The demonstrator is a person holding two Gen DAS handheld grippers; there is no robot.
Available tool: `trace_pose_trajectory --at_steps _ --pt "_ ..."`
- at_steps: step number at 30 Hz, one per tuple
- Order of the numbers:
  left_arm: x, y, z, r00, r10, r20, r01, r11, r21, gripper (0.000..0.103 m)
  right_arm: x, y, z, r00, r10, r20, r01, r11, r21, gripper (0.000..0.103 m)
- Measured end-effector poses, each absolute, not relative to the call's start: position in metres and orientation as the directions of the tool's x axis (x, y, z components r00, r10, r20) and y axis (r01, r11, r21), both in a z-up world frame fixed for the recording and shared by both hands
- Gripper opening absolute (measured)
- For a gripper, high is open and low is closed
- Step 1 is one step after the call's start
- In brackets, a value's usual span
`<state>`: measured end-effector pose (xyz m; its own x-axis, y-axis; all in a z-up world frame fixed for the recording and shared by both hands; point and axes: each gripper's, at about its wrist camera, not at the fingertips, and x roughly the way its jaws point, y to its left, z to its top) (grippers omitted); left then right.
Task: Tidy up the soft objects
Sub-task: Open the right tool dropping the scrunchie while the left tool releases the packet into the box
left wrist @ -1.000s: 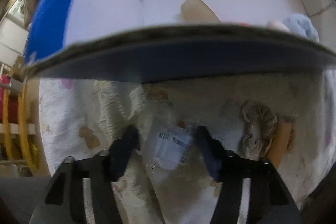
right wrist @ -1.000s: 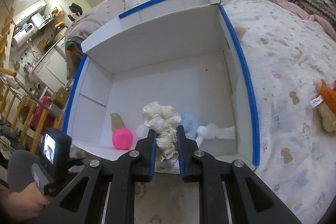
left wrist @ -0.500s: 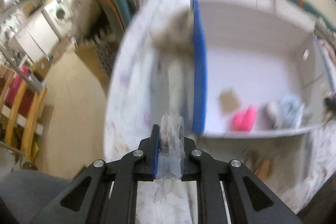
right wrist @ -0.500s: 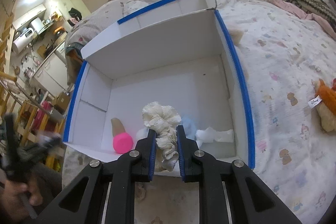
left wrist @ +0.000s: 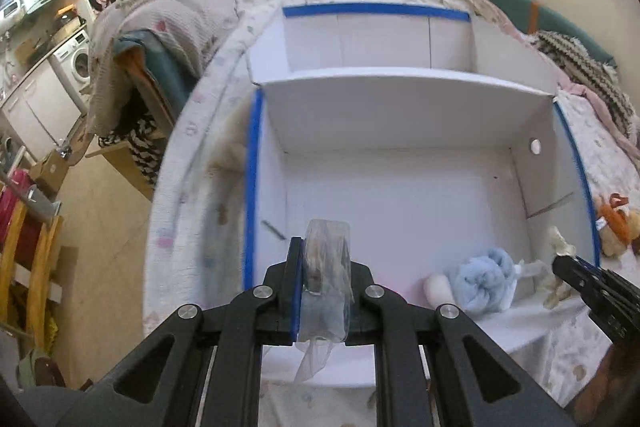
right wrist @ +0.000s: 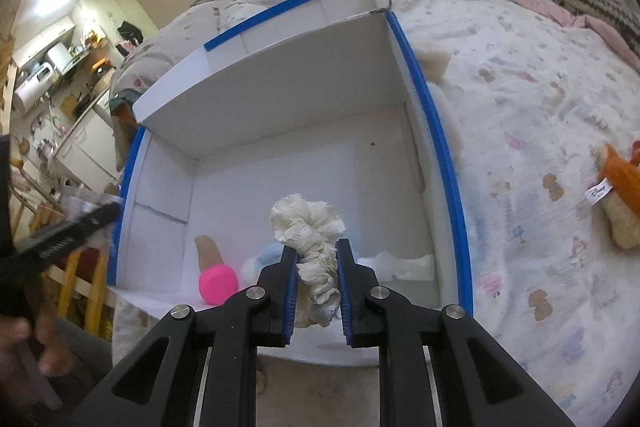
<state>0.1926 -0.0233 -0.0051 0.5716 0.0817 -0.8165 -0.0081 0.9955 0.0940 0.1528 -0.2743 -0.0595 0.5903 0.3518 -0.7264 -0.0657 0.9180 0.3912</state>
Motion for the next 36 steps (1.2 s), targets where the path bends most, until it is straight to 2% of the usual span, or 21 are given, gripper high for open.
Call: trace_pose_trajectory --at_steps 11,12,13,14,16,17,19,22,24,29,32,33,36 --pt "0.229 -0.046 -0.059 0.471 0.086 -0.878 -0.011 0.996 0.092 0.012 0.17 -0.273 -0.064 0.596 0.364 -0.716 -0.07 0.912 0.405 0.02" --pt "0.231 -0.048 -0.062 0.46 0.087 -0.884 -0.012 0.996 0.092 0.012 0.17 -0.275 -0.064 0.603 0.36 -0.711 -0.062 0.911 0.409 0.022" --pt "0.232 -0.048 -0.064 0.454 0.087 -0.887 -0.012 0.996 0.092 0.012 0.169 -0.276 -0.062 0.61 0.357 -0.707 -0.054 0.909 0.413 0.031" --pt "0.233 -0.049 -0.066 0.45 0.087 -0.889 -0.011 0.996 0.092 0.012 0.169 -0.279 -0.061 0.615 0.361 -0.701 -0.048 0.905 0.424 0.034" --pt "0.234 -0.052 -0.068 0.447 0.094 -0.89 -0.006 0.995 0.102 0.012 0.169 -0.28 -0.059 0.619 0.399 -0.676 -0.062 0.883 0.465 0.053" --pt "0.234 -0.052 -0.068 0.447 0.096 -0.89 -0.004 0.994 0.105 0.012 0.169 -0.278 -0.056 0.624 0.414 -0.663 -0.078 0.877 0.474 0.058" --pt "0.234 -0.053 -0.069 0.446 0.093 -0.89 -0.006 0.995 0.101 0.012 0.166 -0.271 -0.051 0.632 0.419 -0.652 -0.114 0.882 0.456 0.081" --pt "0.236 -0.052 -0.069 0.447 0.097 -0.889 -0.009 0.995 0.103 0.012 0.16 -0.26 -0.042 0.666 0.4 -0.63 -0.154 0.9 0.408 0.098" --pt "0.236 -0.05 -0.07 0.447 0.102 -0.889 -0.012 0.994 0.109 0.012 0.158 -0.258 -0.039 0.669 0.41 -0.62 -0.174 0.897 0.407 0.103" --pt "0.233 -0.046 -0.066 0.449 0.109 -0.887 -0.028 0.994 0.108 0.013 0.157 -0.26 -0.036 0.685 0.385 -0.618 -0.154 0.906 0.394 0.103" --pt "0.231 -0.047 -0.065 0.445 0.116 -0.888 -0.022 0.993 0.119 0.021 0.157 -0.264 -0.037 0.688 0.383 -0.616 -0.139 0.904 0.405 0.103" --pt "0.23 -0.046 -0.063 0.448 0.116 -0.887 -0.021 0.993 0.119 0.03 0.156 -0.266 -0.037 0.689 0.385 -0.614 -0.137 0.901 0.411 0.103" --pt "0.224 -0.042 -0.055 0.475 0.114 -0.873 -0.026 0.993 0.116 0.067 0.155 -0.268 -0.037 0.691 0.385 -0.612 -0.131 0.899 0.418 0.103"
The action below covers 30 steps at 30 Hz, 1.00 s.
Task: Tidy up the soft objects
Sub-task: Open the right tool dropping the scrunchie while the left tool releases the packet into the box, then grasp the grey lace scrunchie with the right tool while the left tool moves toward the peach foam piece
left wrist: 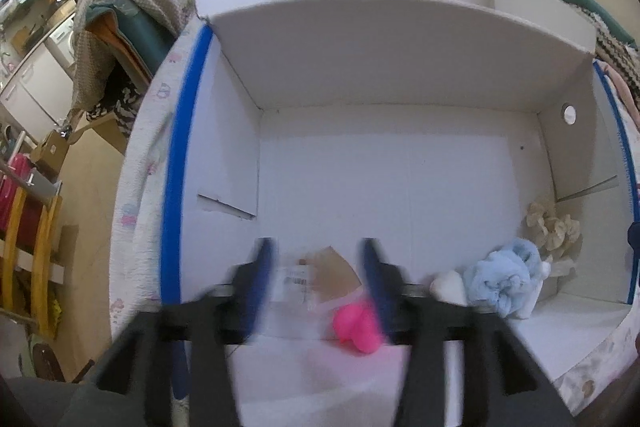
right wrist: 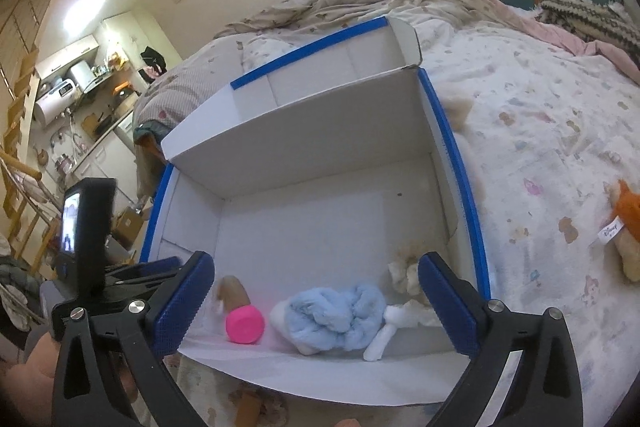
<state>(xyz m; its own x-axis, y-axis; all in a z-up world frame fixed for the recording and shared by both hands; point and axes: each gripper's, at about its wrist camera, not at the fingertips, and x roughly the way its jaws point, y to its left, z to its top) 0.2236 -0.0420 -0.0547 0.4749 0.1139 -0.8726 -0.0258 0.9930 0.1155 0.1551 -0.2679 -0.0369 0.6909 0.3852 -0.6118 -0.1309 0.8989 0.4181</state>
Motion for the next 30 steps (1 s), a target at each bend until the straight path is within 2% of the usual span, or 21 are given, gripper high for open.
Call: trace_pose_trajectory --at_steps 1,19,30 --pt "0.221 -0.041 -0.051 0.491 0.114 -0.864 -0.032 0.993 0.113 0.071 0.155 -0.268 -0.037 0.691 0.385 -0.612 -0.129 0.899 0.419 0.103" --pt "0.175 -0.024 -0.014 0.56 0.103 -0.822 -0.007 0.993 0.12 0.071 0.119 -0.265 -0.026 0.698 0.363 -0.618 -0.143 0.915 0.377 0.103" --pt "0.127 -0.001 -0.018 0.542 0.05 -0.839 0.007 0.998 0.063 0.071 0.083 -0.257 -0.036 0.657 0.365 -0.66 -0.114 0.913 0.392 0.103"
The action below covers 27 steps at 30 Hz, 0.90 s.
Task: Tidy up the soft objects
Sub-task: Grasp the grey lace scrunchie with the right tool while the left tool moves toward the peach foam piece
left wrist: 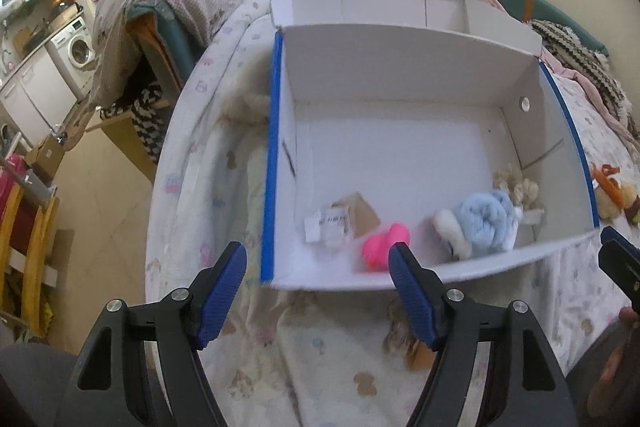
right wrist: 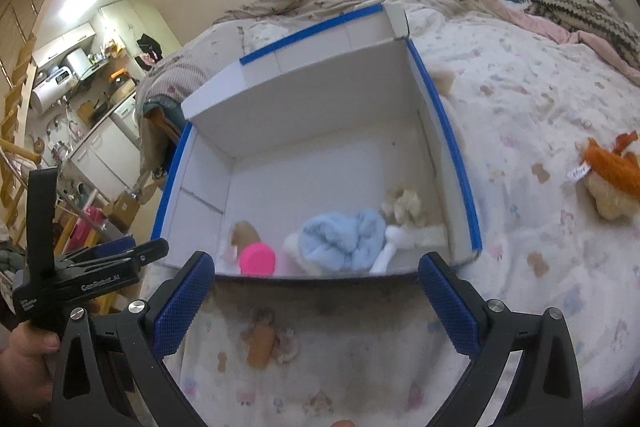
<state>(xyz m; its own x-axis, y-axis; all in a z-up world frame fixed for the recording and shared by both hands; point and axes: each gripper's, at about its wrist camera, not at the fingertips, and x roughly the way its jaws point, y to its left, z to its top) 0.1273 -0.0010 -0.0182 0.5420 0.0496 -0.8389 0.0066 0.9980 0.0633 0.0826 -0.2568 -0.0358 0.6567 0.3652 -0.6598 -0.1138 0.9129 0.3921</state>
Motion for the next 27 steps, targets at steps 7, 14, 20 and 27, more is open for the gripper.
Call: trace_pose_trajectory --at_steps 7,14,20,27 --pt "0.106 0.022 -0.033 0.521 0.06 -0.851 -0.049 0.998 0.04 0.071 0.07 -0.245 -0.045 0.623 0.351 -0.699 -0.108 0.924 0.368 0.103" --pt "0.097 0.038 -0.048 0.495 0.085 -0.865 -0.109 0.993 0.036 0.071 0.065 -0.237 -0.055 0.586 0.345 -0.734 -0.096 0.928 0.36 0.103" --pt "0.1 0.049 -0.053 0.475 0.114 -0.873 -0.16 0.986 0.041 0.071 0.069 -0.239 -0.069 0.542 0.349 -0.764 -0.053 0.922 0.384 0.103" --pt "0.103 0.05 -0.055 0.464 0.108 -0.879 -0.17 0.985 0.032 0.071 0.084 -0.208 -0.103 0.39 0.354 -0.85 -0.108 0.934 0.34 0.069"
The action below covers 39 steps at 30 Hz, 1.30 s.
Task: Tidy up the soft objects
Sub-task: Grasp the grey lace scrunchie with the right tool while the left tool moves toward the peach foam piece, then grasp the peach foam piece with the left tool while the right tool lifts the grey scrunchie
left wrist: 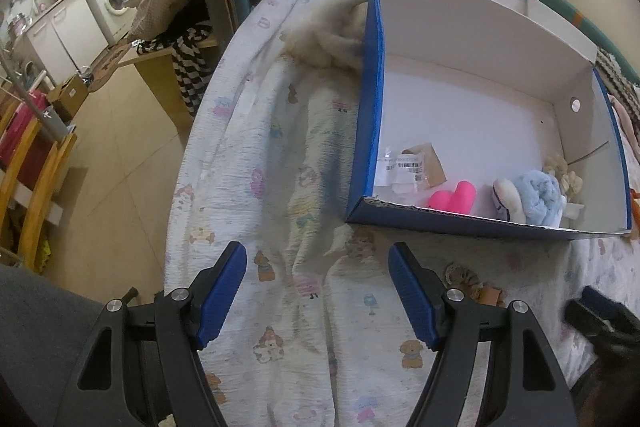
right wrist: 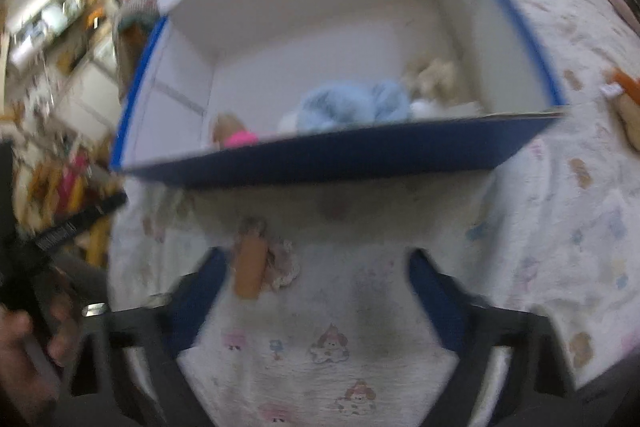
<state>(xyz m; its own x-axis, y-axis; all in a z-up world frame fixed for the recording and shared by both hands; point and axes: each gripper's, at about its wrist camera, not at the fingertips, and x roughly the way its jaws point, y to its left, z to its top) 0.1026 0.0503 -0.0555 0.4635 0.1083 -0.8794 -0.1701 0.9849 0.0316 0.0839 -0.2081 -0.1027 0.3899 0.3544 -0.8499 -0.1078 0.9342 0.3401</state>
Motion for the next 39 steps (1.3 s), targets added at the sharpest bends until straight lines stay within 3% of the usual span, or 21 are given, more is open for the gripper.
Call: trace_pose_trajectory --at_steps 1,2,10,11,13,25,39 --pt "0.103 0.049 -0.056 0.463 0.106 -0.88 -0.168 0.985 0.03 0.071 0.086 -0.202 -0.108 0.369 0.35 -0.861 -0.125 0.937 0.327 0.051" --pt "0.103 0.048 -0.056 0.462 0.102 -0.881 -0.165 0.986 0.028 0.071 0.089 -0.195 -0.115 0.342 0.345 -0.874 -0.138 0.939 0.316 0.045" --pt "0.103 0.045 -0.059 0.458 0.102 -0.883 -0.152 0.988 0.036 0.071 0.102 -0.152 -0.152 0.24 0.347 -0.907 -0.203 0.931 0.303 0.044" --pt "0.103 0.045 -0.06 0.455 0.102 -0.885 -0.152 0.988 0.035 0.071 0.102 -0.147 -0.152 0.246 0.343 -0.907 -0.217 0.931 0.293 0.04" --pt "0.104 0.045 -0.06 0.452 0.1 -0.886 -0.152 0.988 0.034 0.071 0.101 -0.138 -0.15 0.257 0.358 -0.898 -0.25 0.922 0.296 0.013" --pt "0.106 0.04 -0.066 0.438 0.082 -0.895 -0.136 0.99 0.025 0.071 0.066 -0.146 -0.072 0.411 0.45 -0.793 -0.36 0.879 0.313 0.01" --pt "0.102 -0.003 -0.089 0.373 -0.01 -0.928 0.061 0.998 0.014 0.071 0.051 -0.212 -0.056 0.487 0.425 -0.763 -0.25 0.905 0.344 0.01"
